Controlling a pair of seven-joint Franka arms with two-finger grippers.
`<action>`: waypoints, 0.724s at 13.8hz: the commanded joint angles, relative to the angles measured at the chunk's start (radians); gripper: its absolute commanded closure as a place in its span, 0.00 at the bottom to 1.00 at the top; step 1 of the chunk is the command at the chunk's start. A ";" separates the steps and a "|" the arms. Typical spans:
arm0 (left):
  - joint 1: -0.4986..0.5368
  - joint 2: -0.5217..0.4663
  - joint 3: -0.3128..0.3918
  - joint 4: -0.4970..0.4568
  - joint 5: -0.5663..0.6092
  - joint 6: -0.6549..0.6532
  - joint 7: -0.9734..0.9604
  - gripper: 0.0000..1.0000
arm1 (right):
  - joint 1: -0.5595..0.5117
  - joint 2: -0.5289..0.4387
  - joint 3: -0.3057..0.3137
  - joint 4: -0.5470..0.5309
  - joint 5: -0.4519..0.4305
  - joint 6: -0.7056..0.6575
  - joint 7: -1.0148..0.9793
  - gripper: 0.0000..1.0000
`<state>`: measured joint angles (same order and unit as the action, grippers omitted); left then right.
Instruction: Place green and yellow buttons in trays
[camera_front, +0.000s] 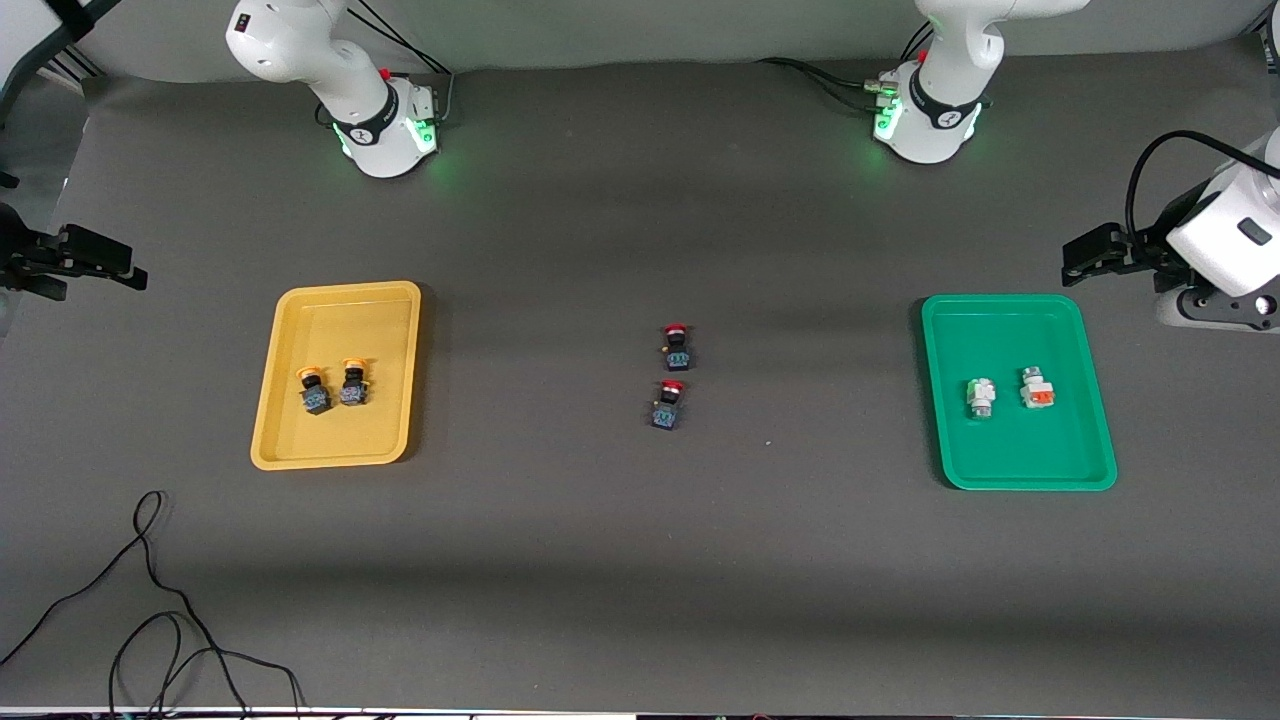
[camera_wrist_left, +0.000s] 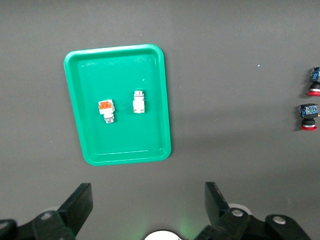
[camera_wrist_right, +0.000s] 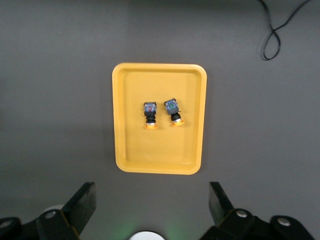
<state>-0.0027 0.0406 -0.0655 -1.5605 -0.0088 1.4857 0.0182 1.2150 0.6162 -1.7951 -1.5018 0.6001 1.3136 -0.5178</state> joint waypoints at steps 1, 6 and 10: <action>-0.019 -0.011 0.015 0.011 0.006 -0.019 -0.004 0.00 | 0.009 -0.003 0.029 0.032 -0.020 0.001 0.111 0.00; -0.019 -0.019 0.015 0.011 0.007 -0.016 -0.004 0.00 | 0.015 -0.009 0.056 0.032 -0.019 0.003 0.122 0.00; -0.019 -0.019 0.015 0.010 0.007 -0.015 -0.004 0.00 | 0.001 -0.012 0.056 0.031 -0.019 0.003 0.122 0.00</action>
<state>-0.0028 0.0320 -0.0655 -1.5591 -0.0083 1.4857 0.0182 1.2122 0.6180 -1.7415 -1.4776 0.6001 1.3157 -0.4185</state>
